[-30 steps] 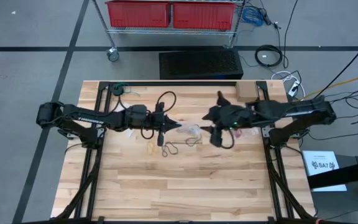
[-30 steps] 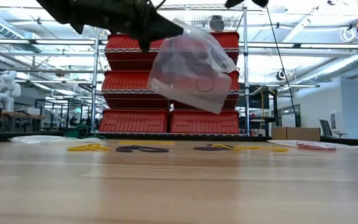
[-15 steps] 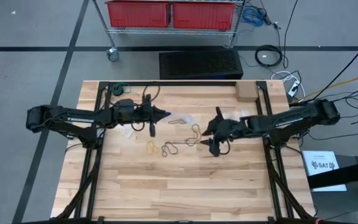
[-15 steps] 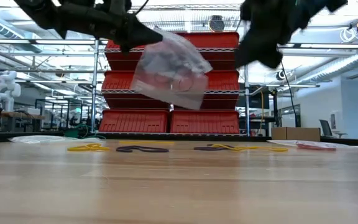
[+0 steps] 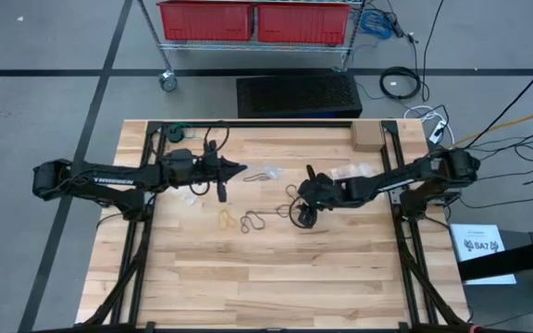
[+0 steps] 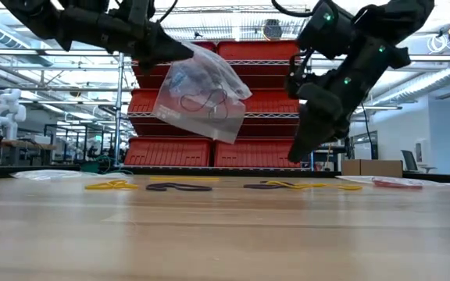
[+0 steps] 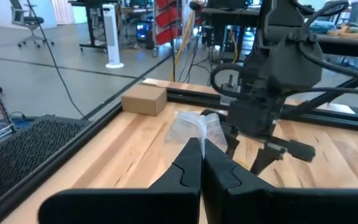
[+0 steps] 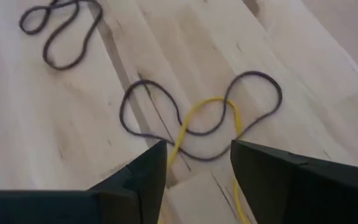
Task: Sort rubber bands
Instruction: Put the right purple rubber band into the zip bag
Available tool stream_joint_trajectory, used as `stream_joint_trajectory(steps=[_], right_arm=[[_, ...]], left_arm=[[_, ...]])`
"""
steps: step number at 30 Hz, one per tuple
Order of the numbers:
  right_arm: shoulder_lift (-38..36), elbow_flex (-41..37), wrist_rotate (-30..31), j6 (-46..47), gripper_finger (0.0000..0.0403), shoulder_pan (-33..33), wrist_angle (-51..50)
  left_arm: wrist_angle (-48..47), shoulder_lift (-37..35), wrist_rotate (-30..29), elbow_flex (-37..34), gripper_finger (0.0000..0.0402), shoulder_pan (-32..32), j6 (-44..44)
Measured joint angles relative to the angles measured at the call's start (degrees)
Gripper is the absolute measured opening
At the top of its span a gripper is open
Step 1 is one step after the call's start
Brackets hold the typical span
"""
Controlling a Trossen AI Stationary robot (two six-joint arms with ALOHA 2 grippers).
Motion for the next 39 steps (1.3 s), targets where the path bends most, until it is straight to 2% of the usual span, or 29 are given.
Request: stream_joint_trajectory(steps=[4, 10, 15, 22, 25, 28, 33, 39], right_arm=[[0.3, 0.0, 0.1, -1.4, 0.0167, -1.7, 2.5], [0.6, 0.0, 0.1, 1.4, 0.0167, -7.5, 3.1], [3.1, 0.0, 0.0, 0.5, 0.0161, -11.4, 4.1], [9.2, 0.0, -4.7, 0.3, 0.0134, -12.6, 9.9], [10.9, 0.2, -4.3, 0.3, 0.0123, -12.6, 11.4], [12.2, 0.3, -3.6, 0.3, 0.0097, -12.7, 11.6], [11.9, 0.4, -2.5, -2.2, 0.0012, -12.8, 11.3], [9.8, 5.0, -4.9, -4.7, 0.0001, -12.2, 2.6]], left_arm=[[0.0, 0.0, -0.8, -0.2, 0.0000, 0.0, 0.0], [0.0, 0.0, -1.0, -0.2, 0.0000, 0.0, 0.0], [-0.7, 0.0, -1.2, -0.2, 0.0000, 0.0, 0.0], [-1.0, 0.0, -1.3, -0.2, 0.0000, 0.1, 0.2], [-1.0, 0.0, -1.3, -0.2, 0.0000, 0.1, 0.2], [-1.0, 0.0, -1.3, -0.2, 0.0000, 0.1, 0.3], [-1.0, 0.0, -1.3, -0.2, 0.0000, 0.1, 0.3], [-0.9, 0.0, -1.3, -0.2, 0.0000, 0.1, 0.2]])
